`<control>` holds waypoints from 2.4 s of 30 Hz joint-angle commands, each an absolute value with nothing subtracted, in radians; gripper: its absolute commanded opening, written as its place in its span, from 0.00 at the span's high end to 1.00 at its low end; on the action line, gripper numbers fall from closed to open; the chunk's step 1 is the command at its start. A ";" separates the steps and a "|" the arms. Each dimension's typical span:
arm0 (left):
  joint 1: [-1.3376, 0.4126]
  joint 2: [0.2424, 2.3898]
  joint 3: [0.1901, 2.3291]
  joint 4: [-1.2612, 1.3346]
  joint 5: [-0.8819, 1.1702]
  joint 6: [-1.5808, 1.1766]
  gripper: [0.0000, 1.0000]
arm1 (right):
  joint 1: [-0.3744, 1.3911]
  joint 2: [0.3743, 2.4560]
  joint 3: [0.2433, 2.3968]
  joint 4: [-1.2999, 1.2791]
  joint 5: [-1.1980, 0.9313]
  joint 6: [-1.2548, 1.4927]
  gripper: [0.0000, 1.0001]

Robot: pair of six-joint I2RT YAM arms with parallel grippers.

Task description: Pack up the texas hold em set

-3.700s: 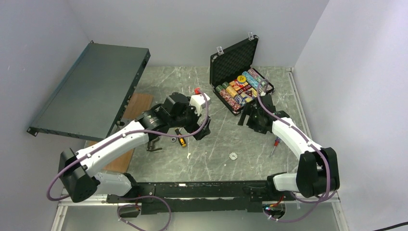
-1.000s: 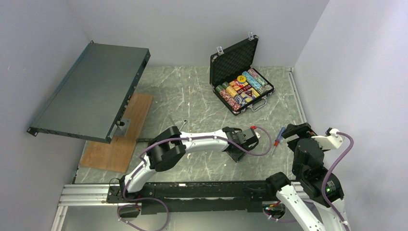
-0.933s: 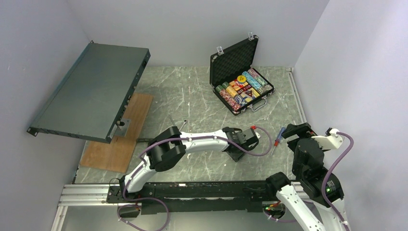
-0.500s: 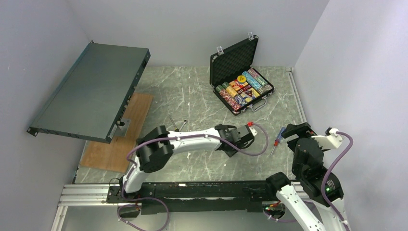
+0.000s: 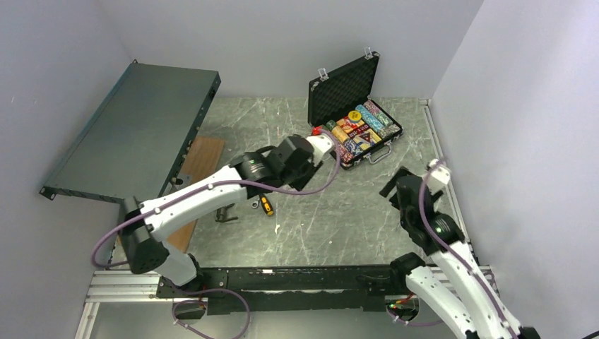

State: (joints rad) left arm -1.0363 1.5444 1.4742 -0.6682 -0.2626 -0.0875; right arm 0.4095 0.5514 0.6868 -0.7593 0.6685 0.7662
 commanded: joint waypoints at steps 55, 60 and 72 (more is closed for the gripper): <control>-0.969 1.327 1.255 -0.525 -0.120 0.018 0.71 | 0.497 1.347 0.767 0.333 -0.878 0.936 1.00; -0.968 1.300 1.250 -0.520 -0.170 0.009 0.51 | 0.485 1.344 0.840 0.068 -0.647 0.803 1.00; -0.969 1.208 1.211 -0.484 -0.250 -0.031 0.13 | 0.203 1.501 1.036 -0.441 0.292 0.921 1.00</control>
State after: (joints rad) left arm -0.9699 1.2434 1.2190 -0.5304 -0.2363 0.0082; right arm 0.3408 1.4689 1.0061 -0.3817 0.0494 0.8478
